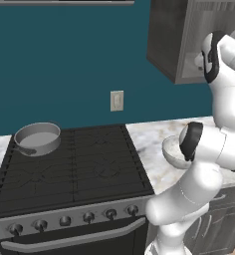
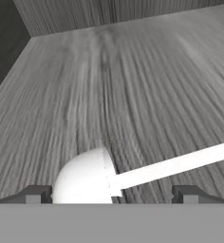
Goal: Open the cabinet and move the ladle to the pot. Then close the cabinet.
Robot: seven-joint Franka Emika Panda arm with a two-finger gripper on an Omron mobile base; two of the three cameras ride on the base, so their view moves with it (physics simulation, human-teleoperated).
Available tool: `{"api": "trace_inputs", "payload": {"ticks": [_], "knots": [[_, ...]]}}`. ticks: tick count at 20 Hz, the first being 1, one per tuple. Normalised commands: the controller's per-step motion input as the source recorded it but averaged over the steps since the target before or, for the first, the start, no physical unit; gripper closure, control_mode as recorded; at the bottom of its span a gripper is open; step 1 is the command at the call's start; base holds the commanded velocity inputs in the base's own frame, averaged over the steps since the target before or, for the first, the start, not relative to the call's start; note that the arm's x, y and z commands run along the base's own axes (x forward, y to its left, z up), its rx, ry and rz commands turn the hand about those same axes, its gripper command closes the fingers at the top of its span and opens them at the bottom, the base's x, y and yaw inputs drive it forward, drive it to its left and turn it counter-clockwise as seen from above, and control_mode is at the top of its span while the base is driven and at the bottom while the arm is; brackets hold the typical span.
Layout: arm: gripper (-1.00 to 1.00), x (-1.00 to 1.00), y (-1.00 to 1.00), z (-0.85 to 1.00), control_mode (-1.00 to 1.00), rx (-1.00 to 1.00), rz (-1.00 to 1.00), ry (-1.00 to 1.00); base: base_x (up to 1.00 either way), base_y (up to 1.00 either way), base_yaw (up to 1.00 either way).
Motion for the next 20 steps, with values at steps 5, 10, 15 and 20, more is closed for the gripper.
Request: {"api": "trace_inputs", "payload": {"ticks": [5,10,15,20], "knots": [[1.00,0.02,0.03,-0.33,-1.00,0.00,0.02,0.02,0.00,0.00,0.00],[1.00,0.08,0.08,-0.27,-1.00,0.00,0.06,0.00,0.00,0.00,0.00],[1.00,-0.03,0.29,-0.23,-1.00,0.00,0.08,0.00,0.00,0.00,0.00],[1.00,-0.70,0.47,-0.01,-1.00,0.00,0.09,-0.08,0.00,0.00,0.00]]}}
